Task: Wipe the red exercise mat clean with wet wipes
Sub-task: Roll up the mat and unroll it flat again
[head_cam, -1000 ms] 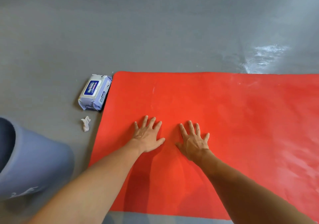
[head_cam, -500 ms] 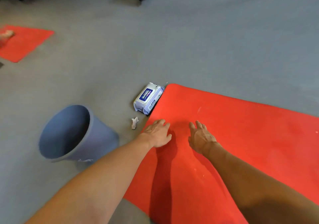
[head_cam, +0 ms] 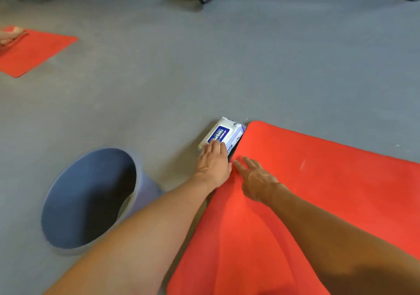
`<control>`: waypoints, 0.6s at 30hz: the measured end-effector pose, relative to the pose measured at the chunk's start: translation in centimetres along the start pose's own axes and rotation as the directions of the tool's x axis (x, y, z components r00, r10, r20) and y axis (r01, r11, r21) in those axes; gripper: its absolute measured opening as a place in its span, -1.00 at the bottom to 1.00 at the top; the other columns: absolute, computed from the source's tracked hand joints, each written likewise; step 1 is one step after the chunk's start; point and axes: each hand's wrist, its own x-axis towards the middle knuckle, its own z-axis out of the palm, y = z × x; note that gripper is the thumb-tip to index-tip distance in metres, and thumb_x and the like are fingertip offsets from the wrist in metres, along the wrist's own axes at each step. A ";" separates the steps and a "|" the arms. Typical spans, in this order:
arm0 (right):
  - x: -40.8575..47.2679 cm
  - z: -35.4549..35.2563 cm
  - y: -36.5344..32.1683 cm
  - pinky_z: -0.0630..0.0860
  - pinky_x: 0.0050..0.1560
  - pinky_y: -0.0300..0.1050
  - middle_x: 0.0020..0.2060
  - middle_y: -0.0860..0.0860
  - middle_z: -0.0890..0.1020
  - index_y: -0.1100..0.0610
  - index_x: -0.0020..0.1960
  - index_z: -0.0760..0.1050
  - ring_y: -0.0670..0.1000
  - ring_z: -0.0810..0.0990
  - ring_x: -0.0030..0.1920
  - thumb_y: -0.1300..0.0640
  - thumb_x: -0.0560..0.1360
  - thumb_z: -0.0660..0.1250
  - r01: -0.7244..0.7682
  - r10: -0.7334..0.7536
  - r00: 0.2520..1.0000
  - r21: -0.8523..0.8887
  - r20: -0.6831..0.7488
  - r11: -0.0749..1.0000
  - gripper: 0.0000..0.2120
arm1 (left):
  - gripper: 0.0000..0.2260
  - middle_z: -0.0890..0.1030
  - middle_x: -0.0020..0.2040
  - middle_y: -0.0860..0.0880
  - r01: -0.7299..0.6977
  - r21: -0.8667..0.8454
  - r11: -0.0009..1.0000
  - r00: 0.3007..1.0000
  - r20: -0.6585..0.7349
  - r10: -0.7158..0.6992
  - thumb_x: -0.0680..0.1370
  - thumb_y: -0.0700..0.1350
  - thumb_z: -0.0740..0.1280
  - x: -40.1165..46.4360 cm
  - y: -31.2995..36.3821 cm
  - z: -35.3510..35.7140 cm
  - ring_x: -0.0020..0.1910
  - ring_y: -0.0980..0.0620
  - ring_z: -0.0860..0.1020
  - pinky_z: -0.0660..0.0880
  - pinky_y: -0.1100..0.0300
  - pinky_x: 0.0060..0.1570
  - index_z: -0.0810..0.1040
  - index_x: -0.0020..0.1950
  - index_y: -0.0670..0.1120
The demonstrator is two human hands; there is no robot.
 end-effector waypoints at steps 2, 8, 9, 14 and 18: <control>1.4 0.1 -0.4 0.08 0.62 0.02 0.66 0.03 -0.15 -0.04 0.68 -0.18 0.12 -0.12 0.66 0.16 0.65 0.13 -0.006 0.006 1.000 -0.027 -0.004 1.000 -0.27 | -0.31 0.28 0.54 -0.24 0.086 -0.053 0.995 0.996 -0.030 -0.088 0.65 0.14 0.30 2.5 -1.0 0.5 0.56 -0.24 0.23 0.19 -0.05 0.54 0.17 0.61 -0.24; 3.2 2.0 -0.8 0.16 0.57 0.16 0.66 -0.04 -0.20 -0.12 0.67 -0.22 0.14 -0.18 0.65 0.08 0.64 0.13 -0.079 0.091 0.993 -0.143 0.081 0.987 -0.26 | -0.08 0.29 0.50 -0.24 0.304 -0.232 0.924 0.951 0.132 -0.279 0.54 0.28 0.40 7.5 -3.2 2.9 0.49 -0.25 0.31 0.32 -0.17 0.40 0.00 0.67 -0.09; 3.3 2.4 -1.2 0.15 0.56 0.16 0.66 -0.05 -0.22 -0.13 0.67 -0.22 0.14 -0.19 0.65 0.06 0.64 0.11 -0.105 0.118 0.990 -0.152 0.077 0.983 -0.27 | -0.03 0.28 0.51 -0.21 0.314 -0.282 0.907 0.947 0.169 -0.275 0.51 0.29 0.44 7.9 -3.4 3.3 0.49 -0.24 0.30 0.35 -0.19 0.37 -0.05 0.68 -0.06; 3.5 3.0 -1.5 0.10 0.54 0.20 0.65 -0.09 -0.23 -0.19 0.66 -0.21 0.11 -0.22 0.65 0.04 0.62 0.09 -0.140 0.151 0.985 -0.129 0.082 0.982 -0.28 | -0.02 0.30 0.51 -0.24 0.280 -0.372 0.885 0.960 0.128 -0.250 0.54 0.15 0.49 7.9 -3.6 3.8 0.48 -0.27 0.30 0.36 -0.11 0.40 -0.08 0.68 -0.17; 4.0 1.8 -0.7 0.06 0.61 0.12 0.67 0.05 -0.07 -0.10 0.67 -0.04 0.12 -0.08 0.66 0.13 0.57 0.20 -0.103 0.105 0.990 -0.027 0.091 0.994 -0.25 | -0.07 0.34 0.47 -0.23 0.218 -0.287 0.933 0.974 0.006 -0.225 0.56 0.13 0.47 5.7 -3.8 3.0 0.42 -0.24 0.35 0.41 -0.07 0.33 -0.03 0.67 -0.21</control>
